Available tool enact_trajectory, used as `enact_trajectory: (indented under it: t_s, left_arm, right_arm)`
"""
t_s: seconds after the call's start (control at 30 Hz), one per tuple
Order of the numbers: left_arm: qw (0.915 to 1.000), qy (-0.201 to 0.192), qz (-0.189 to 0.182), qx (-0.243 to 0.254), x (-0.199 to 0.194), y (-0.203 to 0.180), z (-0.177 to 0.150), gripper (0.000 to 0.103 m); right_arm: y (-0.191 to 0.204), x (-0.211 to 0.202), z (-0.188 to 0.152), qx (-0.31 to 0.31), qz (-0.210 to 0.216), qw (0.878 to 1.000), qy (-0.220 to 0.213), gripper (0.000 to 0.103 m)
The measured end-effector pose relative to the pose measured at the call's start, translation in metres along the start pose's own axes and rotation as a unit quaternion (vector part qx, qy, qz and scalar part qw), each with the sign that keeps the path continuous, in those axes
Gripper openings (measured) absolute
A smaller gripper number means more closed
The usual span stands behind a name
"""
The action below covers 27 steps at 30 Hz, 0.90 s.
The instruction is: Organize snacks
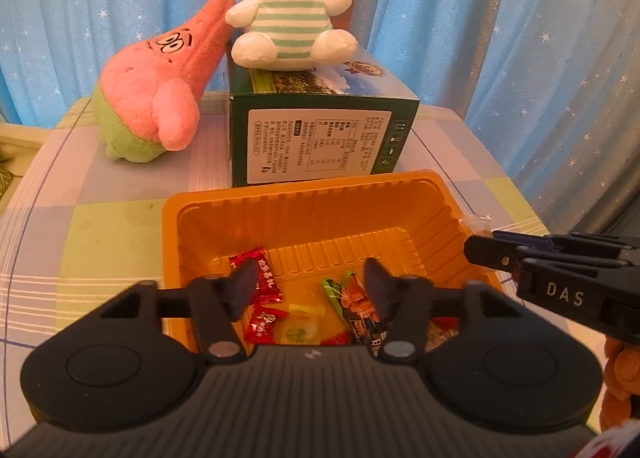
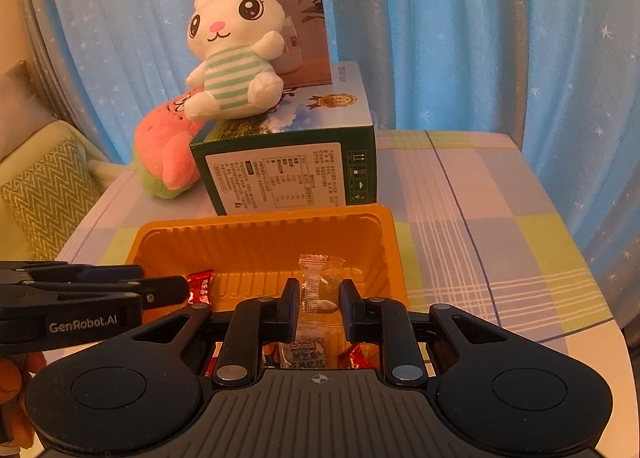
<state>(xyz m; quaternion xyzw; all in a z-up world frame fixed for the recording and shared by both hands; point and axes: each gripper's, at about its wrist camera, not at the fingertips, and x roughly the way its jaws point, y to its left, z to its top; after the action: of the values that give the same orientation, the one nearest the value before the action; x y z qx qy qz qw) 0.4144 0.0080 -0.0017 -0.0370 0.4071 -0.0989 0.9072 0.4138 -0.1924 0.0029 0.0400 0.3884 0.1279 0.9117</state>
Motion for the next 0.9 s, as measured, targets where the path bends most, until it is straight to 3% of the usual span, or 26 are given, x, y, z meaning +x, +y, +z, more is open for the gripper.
enact_trajectory:
  t_s: [0.13,0.2,0.3,0.9]
  left_arm:
    - [1.0,0.003,0.009,0.002,-0.002,0.004,-0.004,0.059]
    - [0.9999,0.001,0.016,0.004,-0.004,0.005,-0.006,0.068]
    - [0.9996,-0.002,0.027,0.01,-0.007,0.007,-0.007,0.074]
    - [0.9983,-0.004,0.053,0.022,-0.007,0.017,-0.014,0.08]
  right_arm:
    - [-0.002,0.001,-0.001,0.004,0.0,1.0,0.002,0.022]
    - [-0.002,0.002,-0.001,0.007,0.002,1.0,0.004,0.022]
    - [-0.002,0.003,0.001,0.012,0.005,1.0,0.006,0.022]
    - [0.0,0.015,0.011,0.015,0.002,1.0,0.018,0.022]
